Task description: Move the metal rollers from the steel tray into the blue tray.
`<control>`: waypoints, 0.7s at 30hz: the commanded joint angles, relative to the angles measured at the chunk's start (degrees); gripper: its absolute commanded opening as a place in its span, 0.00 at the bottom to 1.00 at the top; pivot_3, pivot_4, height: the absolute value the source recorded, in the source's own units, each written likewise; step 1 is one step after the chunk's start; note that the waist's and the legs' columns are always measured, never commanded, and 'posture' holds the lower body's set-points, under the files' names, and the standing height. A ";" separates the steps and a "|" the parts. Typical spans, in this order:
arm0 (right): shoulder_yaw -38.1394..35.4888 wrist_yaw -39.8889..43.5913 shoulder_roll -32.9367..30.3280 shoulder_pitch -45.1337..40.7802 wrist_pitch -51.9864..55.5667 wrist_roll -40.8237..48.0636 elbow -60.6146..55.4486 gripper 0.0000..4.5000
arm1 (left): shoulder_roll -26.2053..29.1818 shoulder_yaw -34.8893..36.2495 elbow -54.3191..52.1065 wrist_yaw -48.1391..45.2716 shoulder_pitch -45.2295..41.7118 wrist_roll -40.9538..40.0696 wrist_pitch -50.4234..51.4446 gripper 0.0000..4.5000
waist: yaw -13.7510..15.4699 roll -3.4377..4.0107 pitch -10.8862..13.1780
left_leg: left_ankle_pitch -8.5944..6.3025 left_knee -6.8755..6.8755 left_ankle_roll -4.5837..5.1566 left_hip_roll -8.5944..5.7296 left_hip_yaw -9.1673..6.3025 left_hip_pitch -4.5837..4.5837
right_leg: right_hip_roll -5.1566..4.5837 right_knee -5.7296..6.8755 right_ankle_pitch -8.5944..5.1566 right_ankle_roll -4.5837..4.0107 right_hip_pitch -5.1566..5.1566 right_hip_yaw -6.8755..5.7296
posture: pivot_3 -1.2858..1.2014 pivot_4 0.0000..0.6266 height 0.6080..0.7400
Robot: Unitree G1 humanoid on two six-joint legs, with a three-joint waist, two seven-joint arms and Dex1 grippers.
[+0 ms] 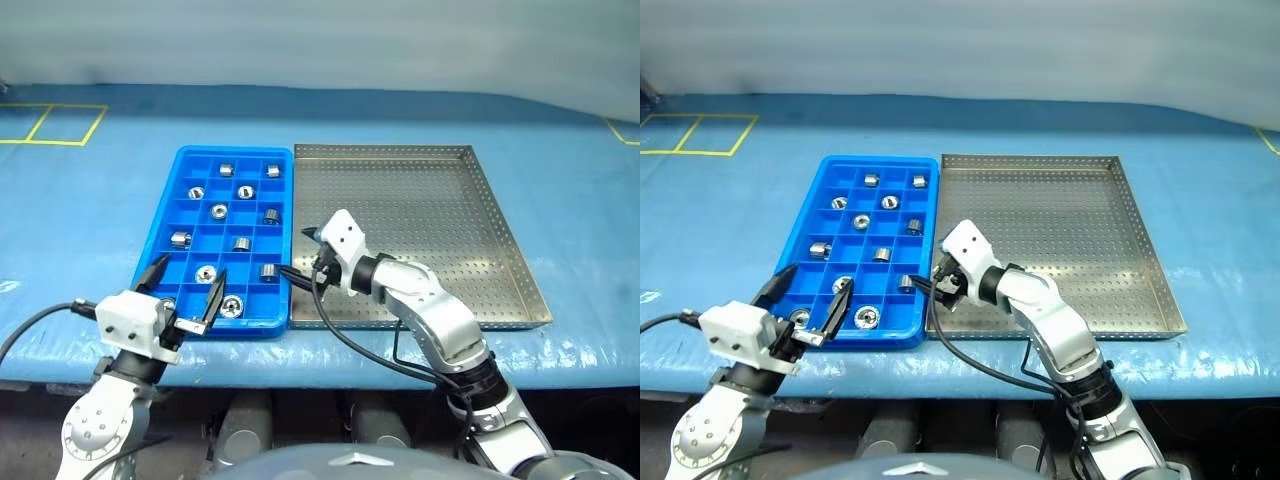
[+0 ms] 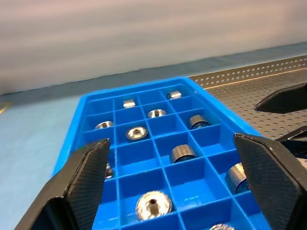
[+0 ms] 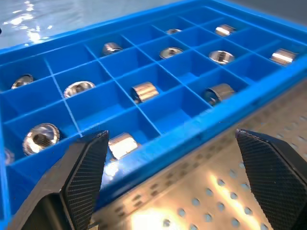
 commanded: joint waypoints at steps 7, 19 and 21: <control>-3.35 -5.72 -1.70 5.81 1.48 -0.26 -8.73 0.99 | 2.61 -0.17 5.52 -2.29 -11.23 -1.18 3.31 1.00 | -4.79 0.00 -0.04 | 0.00 0.17 0.00 -0.02 -0.01 0.02 | 0.00 0.07 0.08 0.13 0.10 0.03 | 0.46 0.24 1.00; -2.23 -8.96 -2.02 8.17 1.38 -0.84 -10.54 0.99 | 2.54 0.34 9.07 -2.15 -15.48 0.07 4.45 1.00 | -11.77 0.00 -0.04 | 0.00 0.28 0.01 -0.03 -0.07 0.03 | 0.01 0.12 0.28 0.46 0.19 0.11 | 0.43 0.24 1.00; -1.99 -8.89 -2.06 8.24 1.32 -0.87 -10.54 0.99 | 2.53 0.39 9.12 -2.20 -15.14 0.11 4.25 1.00 | -12.67 0.00 -0.05 | 0.00 0.27 0.01 -0.03 -0.08 0.02 | 0.01 0.12 0.30 0.50 0.19 0.11 | 0.43 0.24 1.00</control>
